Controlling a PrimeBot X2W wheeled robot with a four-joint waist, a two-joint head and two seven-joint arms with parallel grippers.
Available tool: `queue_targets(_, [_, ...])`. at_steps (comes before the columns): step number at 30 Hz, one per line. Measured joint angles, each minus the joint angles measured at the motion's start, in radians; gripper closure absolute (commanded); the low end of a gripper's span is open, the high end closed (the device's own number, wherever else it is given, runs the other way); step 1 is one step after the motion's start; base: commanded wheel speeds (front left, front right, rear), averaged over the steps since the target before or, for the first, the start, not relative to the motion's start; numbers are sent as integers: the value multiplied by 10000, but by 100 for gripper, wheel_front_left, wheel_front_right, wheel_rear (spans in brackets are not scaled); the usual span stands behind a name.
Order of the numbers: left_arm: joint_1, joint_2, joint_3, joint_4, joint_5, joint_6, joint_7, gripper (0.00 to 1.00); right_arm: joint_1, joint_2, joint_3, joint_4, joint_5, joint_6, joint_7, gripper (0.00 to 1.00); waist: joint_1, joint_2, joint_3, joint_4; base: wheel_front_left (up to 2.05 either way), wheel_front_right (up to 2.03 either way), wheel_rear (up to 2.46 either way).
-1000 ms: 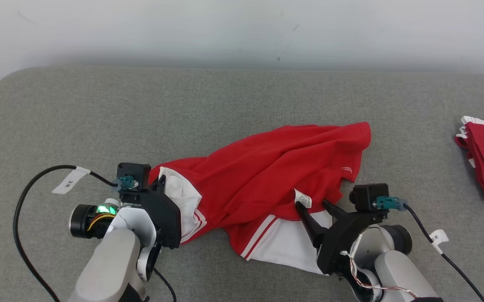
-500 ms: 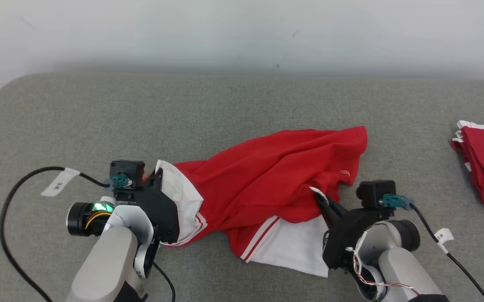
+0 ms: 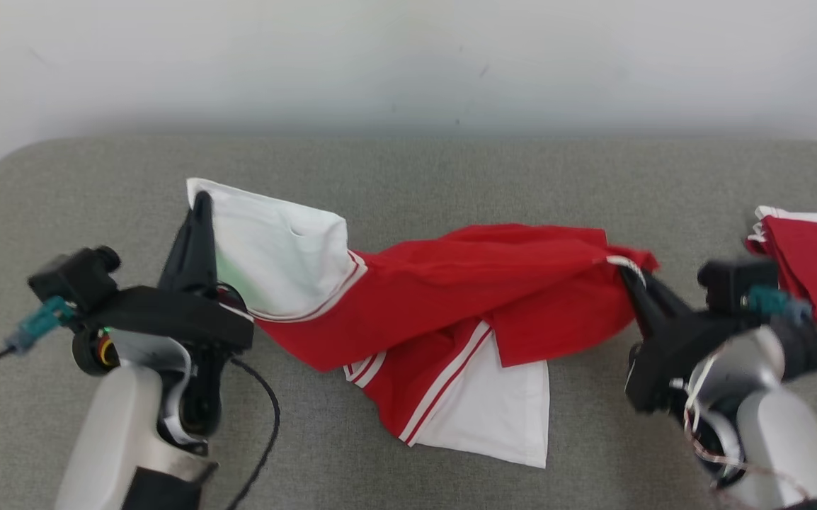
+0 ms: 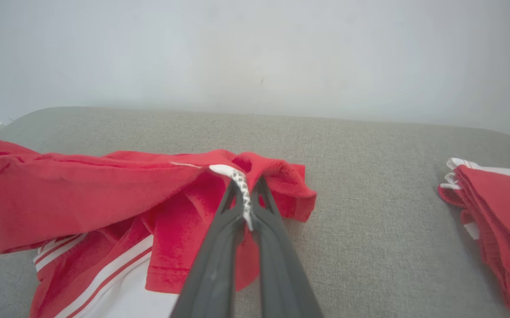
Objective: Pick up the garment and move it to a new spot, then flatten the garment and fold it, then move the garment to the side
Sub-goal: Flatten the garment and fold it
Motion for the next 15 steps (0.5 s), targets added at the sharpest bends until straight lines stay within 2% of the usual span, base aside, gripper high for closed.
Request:
queue_targets(3, [-462,217,29,-435,-587,-201,608,100,-993,-840,754,-236,663,0,500,100,0,0,324,-32,0,0,0])
queue_targets(5, [-1478,291,81,-583,-1170,-286,926,100,-2019,-1346,1329,-270,1335,-2,717,100,1,0,623,-55,0,0,0])
queue_targets(8, [-3027,681,-38,-476,-1321,-362,1269,100,-3776,-2077,2276,215,1975,0,917,100,1,0,1206,-87,0,0,0])
queue_targets(13, [-5552,1112,-518,230,-784,-372,1450,100,-6848,-2464,2558,1463,2650,0,203,100,6,2,2471,-164,0,0,0])
queue_targets(15, [-6372,1216,-502,508,-679,-374,1233,100,-7938,-2631,2614,2023,2445,0,-330,100,6,2,2964,-211,0,0,0])
